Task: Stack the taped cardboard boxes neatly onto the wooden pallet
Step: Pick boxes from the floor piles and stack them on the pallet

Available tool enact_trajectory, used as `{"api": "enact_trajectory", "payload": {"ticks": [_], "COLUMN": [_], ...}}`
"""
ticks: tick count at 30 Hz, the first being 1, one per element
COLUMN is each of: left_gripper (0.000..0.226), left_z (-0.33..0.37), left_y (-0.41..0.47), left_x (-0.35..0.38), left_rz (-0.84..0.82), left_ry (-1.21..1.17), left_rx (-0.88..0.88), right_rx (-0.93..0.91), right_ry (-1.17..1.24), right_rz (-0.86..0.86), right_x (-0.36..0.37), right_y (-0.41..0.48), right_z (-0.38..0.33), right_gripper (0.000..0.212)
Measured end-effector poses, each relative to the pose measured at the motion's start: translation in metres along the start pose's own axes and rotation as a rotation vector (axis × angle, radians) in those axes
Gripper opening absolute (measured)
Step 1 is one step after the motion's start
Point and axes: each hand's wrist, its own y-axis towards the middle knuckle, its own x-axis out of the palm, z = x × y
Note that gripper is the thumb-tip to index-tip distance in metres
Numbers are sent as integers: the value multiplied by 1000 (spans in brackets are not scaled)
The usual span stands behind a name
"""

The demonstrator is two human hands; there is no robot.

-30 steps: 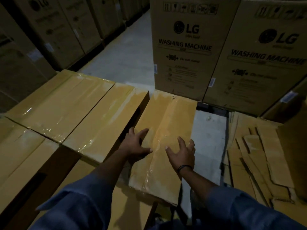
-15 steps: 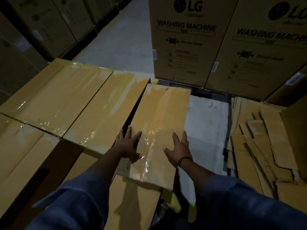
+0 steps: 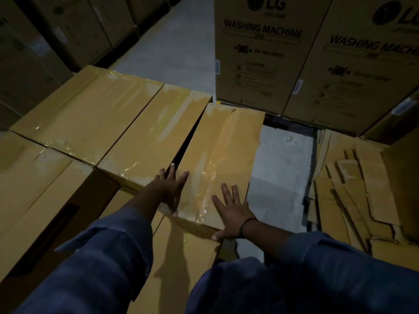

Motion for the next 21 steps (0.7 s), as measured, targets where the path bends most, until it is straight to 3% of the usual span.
{"api": "enact_trajectory", "payload": {"ticks": [9,17,21], "left_gripper": [164,160,147], "left_z": [-8,-21,-26], "left_y": [4,2,2], "left_x": [-5,-11,-8], "left_rz": [16,62,147], "left_ry": [-52,45,112], "left_rx": [-42,-30,-21], "right_rx": [-7,27,29], "right_ry": [30,64,76], "right_rz": [-1,7,-1], "right_x": [-7,-16,-19], "right_y": [10,33,40], "right_z": [-6,-13,-15], "right_gripper": [120,118,117]}}
